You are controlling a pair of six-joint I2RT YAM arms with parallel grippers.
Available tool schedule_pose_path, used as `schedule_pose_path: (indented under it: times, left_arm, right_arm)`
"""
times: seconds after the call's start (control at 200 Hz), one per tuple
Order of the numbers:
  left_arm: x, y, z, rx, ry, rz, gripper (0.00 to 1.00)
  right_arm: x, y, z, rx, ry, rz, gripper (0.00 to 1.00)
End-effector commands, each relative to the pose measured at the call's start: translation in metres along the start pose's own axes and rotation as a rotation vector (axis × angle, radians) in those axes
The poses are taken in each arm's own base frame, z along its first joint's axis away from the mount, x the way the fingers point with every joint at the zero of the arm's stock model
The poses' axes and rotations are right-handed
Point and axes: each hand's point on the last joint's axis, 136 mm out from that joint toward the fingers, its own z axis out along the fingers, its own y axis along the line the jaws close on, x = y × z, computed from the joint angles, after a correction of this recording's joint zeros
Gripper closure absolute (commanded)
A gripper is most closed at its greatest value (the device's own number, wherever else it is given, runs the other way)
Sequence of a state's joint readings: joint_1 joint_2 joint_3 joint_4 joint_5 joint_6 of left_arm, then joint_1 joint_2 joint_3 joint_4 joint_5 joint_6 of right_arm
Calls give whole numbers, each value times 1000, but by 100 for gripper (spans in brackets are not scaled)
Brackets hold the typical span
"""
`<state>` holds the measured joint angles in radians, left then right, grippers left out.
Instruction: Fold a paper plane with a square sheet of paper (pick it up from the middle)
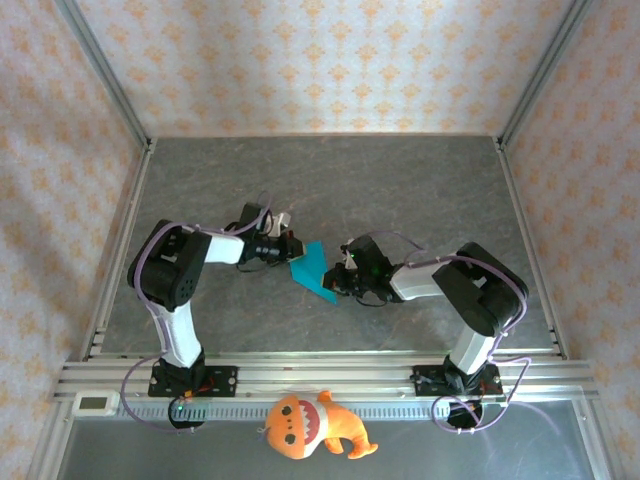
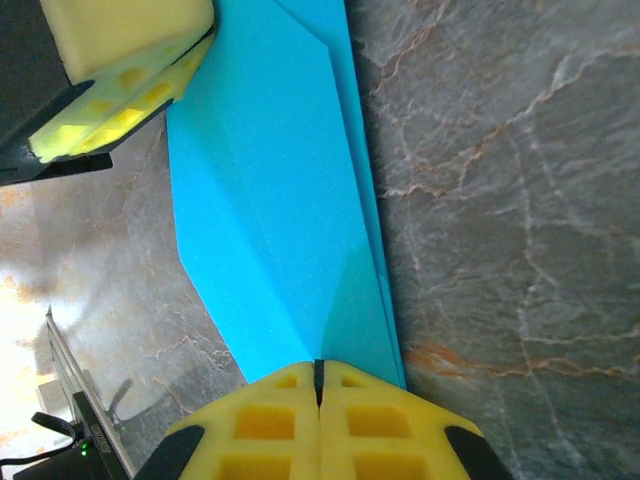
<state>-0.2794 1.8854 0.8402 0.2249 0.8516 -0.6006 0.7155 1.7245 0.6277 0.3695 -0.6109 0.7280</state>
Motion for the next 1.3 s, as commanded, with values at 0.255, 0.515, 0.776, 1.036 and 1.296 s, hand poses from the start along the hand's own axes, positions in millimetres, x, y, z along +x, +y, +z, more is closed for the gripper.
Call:
schedule_pose_path:
  times: [0.255, 0.515, 0.776, 1.036, 1.296]
  left_arm:
    - [-45, 72, -22, -227, -140, -82, 100]
    - [-57, 71, -29, -268, -144, -55, 100]
    - [-67, 47, -51, -264, -195, -11, 100]
    - [-62, -3, -68, -140, -240, 44, 100]
    - [-2, -50, -27, -9, -137, 104, 99]
  right_arm:
    - [58, -97, -7, 326, 149, 105, 100]
    - [58, -97, -8, 324, 148, 105, 100]
    - [56, -93, -9, 317, 148, 95, 100]
    - [55, -90, -9, 310, 146, 94, 100]
    - [50, -82, -9, 289, 129, 95, 100]
